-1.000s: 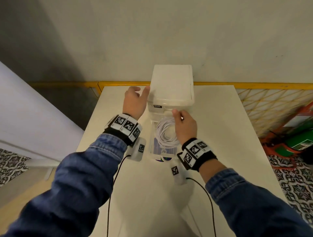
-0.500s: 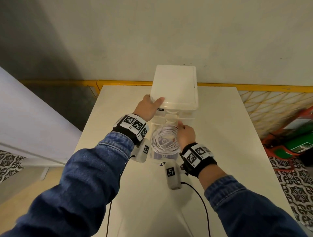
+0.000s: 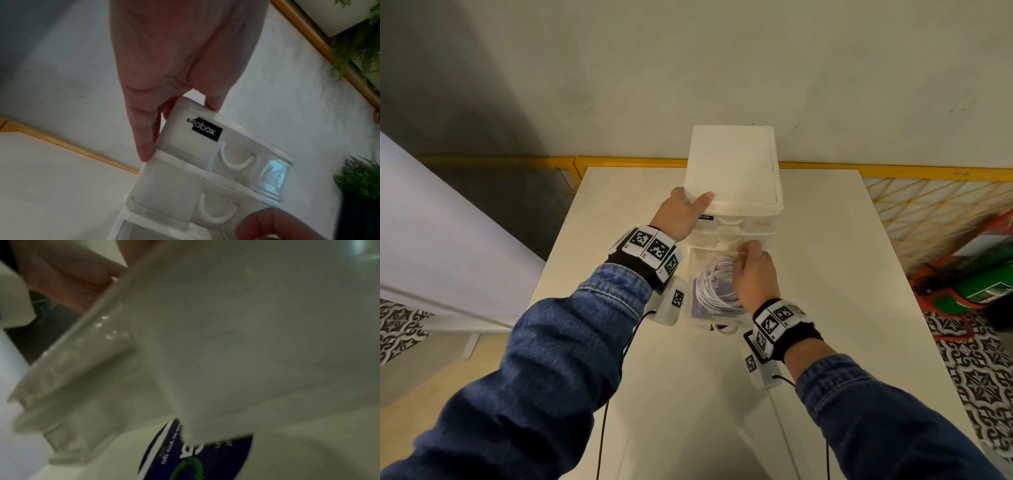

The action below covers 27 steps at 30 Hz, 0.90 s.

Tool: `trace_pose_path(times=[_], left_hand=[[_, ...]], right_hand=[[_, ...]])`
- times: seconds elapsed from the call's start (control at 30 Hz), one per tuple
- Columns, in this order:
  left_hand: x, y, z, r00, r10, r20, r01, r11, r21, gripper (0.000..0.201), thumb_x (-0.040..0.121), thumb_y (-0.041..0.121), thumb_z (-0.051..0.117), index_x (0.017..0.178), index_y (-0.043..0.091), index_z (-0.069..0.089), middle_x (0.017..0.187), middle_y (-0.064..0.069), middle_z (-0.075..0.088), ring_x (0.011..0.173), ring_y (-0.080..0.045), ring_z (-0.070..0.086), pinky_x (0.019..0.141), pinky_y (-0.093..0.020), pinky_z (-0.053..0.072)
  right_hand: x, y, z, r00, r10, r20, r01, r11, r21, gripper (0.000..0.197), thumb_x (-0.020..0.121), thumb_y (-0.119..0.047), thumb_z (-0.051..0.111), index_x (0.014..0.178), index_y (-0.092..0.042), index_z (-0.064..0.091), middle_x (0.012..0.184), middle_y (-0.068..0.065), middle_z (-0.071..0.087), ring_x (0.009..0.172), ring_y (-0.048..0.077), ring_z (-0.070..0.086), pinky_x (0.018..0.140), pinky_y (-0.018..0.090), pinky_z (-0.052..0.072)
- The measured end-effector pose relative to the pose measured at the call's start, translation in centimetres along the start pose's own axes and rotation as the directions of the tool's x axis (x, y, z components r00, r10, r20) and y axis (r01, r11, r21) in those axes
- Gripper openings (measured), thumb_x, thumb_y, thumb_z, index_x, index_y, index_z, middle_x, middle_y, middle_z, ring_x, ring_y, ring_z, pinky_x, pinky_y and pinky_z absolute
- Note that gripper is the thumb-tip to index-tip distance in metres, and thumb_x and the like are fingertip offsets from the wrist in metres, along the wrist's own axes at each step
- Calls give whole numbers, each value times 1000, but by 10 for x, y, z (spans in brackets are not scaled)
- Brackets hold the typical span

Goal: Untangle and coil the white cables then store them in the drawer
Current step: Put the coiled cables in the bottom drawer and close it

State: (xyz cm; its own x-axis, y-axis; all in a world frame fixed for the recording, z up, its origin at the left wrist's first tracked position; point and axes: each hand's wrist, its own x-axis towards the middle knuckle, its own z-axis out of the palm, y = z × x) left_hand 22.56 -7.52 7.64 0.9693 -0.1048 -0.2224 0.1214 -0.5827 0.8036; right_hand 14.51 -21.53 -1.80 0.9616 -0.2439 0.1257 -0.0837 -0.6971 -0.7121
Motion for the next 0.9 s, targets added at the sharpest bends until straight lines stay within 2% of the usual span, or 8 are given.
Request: trace_pose_path(times=[0.13, 0.23, 0.33, 0.43, 0.53, 0.63, 0.73, 0.9], left_hand=[[-1, -1, 0, 1000, -3, 7, 3, 999, -33, 79, 78, 68, 50, 125, 5, 46, 117, -11, 61, 107, -30, 59, 94, -46, 47], [-5, -7, 4, 1000, -3, -7, 2, 994, -109, 72, 90, 59, 43, 139, 7, 33, 132, -11, 53, 120, -29, 52, 103, -42, 40], [-17, -33, 16, 971, 13, -238, -66, 974, -216, 63, 97, 44, 38, 137, -5, 33, 139, -24, 46, 127, -36, 45, 101, -39, 36], [-45, -61, 36, 891, 154, -428, -199, 978, -62, 33, 94, 25, 52, 110, -4, 54, 111, -17, 56, 99, -26, 54, 86, -35, 44], [-63, -77, 56, 831, 554, -51, -518, 804, 293, 40, 89, 36, 53, 112, 5, 61, 115, -12, 59, 104, -25, 55, 93, -36, 44], [-63, -84, 65, 841, 414, 349, -541, 620, 569, 62, 94, 48, 41, 146, 16, 32, 155, -10, 26, 142, -24, 25, 115, -40, 19], [-62, -87, 66, 878, 272, 393, -478, 502, 721, 65, 98, 52, 24, 152, 19, 8, 161, -1, 3, 148, -16, 3, 117, -41, -2], [-62, -85, 65, 900, 187, 395, -431, 520, 737, 66, 97, 55, 21, 151, 21, 6, 161, 2, 3, 147, -14, 5, 117, -51, 1]], right_hand=[[0, 2, -1, 998, 25, -53, -15, 985, 174, 21, 87, -14, 38, 101, -7, 52, 81, 19, 61, 74, 34, 57, 65, 34, 42], [-1, 1, -2, 1000, -4, -6, 4, 992, 124, 21, 89, -5, 40, 103, -6, 55, 89, 18, 63, 84, 33, 57, 74, 36, 44], [-3, 0, -4, 998, -54, 15, 52, 995, 80, 27, 86, 3, 41, 108, -3, 56, 98, 17, 62, 93, 31, 55, 83, 38, 44], [-4, 1, -5, 1000, -28, 0, 28, 994, 101, 29, 85, 3, 40, 109, -4, 55, 98, 15, 61, 94, 29, 54, 83, 34, 43], [-2, 1, -5, 998, -7, -62, 18, 985, 174, 26, 86, 2, 39, 104, -4, 56, 95, 15, 63, 91, 30, 57, 82, 38, 46], [-1, 3, -10, 999, 24, -31, -17, 974, 225, 28, 85, 4, 38, 103, -5, 57, 95, 12, 62, 90, 25, 57, 80, 29, 44], [-2, 10, -19, 999, -43, 19, 39, 980, 195, 31, 83, 9, 37, 100, -6, 59, 96, 8, 62, 91, 22, 57, 83, 26, 43], [-18, 31, -32, 971, -239, -25, 240, 968, 75, 27, 86, -1, 45, 103, -9, 64, 104, 6, 65, 98, 20, 59, 88, 27, 46]])
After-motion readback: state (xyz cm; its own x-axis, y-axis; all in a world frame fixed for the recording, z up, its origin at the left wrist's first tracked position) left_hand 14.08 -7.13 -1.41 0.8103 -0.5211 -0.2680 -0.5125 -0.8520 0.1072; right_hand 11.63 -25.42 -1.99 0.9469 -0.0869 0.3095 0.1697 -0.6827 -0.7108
